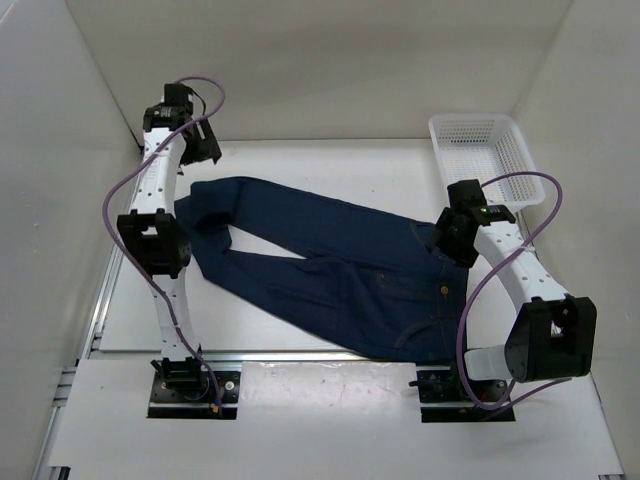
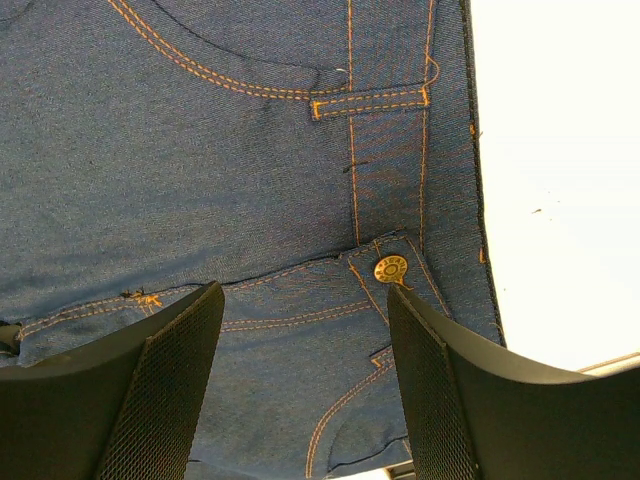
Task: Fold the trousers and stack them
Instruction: Flatten the trousers out
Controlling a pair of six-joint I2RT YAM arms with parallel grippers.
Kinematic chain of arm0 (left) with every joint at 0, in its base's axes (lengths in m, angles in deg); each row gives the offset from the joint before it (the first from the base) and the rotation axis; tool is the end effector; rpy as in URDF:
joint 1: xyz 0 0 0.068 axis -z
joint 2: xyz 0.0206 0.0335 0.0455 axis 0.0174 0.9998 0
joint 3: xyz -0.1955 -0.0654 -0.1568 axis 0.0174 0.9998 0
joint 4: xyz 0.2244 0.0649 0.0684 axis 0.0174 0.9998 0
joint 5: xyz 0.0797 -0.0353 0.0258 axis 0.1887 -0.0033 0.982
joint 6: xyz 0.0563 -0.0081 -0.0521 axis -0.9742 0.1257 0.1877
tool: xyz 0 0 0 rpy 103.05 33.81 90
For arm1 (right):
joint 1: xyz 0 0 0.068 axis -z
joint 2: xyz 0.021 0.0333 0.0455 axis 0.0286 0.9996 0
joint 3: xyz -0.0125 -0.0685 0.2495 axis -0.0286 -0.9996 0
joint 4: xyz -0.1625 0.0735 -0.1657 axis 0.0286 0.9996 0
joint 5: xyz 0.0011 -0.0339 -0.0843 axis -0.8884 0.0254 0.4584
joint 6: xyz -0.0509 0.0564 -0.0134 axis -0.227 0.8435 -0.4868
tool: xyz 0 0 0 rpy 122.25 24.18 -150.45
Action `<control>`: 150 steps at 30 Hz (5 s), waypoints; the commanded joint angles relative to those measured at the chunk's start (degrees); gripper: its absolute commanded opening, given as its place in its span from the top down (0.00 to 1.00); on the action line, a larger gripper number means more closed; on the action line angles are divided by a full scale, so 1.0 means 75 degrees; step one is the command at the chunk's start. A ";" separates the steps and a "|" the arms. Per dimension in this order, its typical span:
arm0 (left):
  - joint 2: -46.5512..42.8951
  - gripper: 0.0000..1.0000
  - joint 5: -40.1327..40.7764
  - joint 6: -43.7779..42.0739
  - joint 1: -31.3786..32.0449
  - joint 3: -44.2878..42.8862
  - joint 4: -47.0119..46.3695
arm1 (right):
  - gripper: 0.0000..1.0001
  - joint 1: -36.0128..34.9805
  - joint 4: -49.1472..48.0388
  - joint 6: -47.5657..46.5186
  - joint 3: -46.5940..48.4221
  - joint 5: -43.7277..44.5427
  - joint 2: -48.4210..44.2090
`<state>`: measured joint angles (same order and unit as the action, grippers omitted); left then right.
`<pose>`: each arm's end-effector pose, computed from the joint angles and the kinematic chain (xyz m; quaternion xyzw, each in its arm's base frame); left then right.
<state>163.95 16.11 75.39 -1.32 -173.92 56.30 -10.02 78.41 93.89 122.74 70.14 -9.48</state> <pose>0.4464 0.0137 0.3074 -0.1819 0.9386 0.0366 0.2907 0.2628 0.0234 0.2240 0.2426 0.9362 -0.0225 0.2535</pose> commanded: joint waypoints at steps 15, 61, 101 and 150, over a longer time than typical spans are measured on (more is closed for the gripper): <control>0.0950 0.22 -0.1374 0.0426 -0.1048 0.2104 -0.0547 | 0.29 -0.0019 -0.0051 -0.0036 0.0012 0.0037 -0.0044; 0.0423 0.68 -0.0352 -0.0571 0.0570 0.0055 -0.0512 | 0.29 -0.0019 0.0019 -0.0036 0.0012 0.0037 -0.0044; 0.2100 0.89 -0.1268 0.0905 0.1308 -0.0602 -0.1168 | 0.29 -0.0019 0.0019 -0.0106 0.0012 0.0037 0.0027; 0.0226 0.14 -0.3555 0.2793 0.1519 0.3545 -0.4157 | 0.29 -0.0019 0.0019 -0.0247 -0.0058 -0.0185 0.0027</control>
<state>173.57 -9.53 95.96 10.07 -149.07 29.67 -10.02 78.56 93.37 122.26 69.65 -9.42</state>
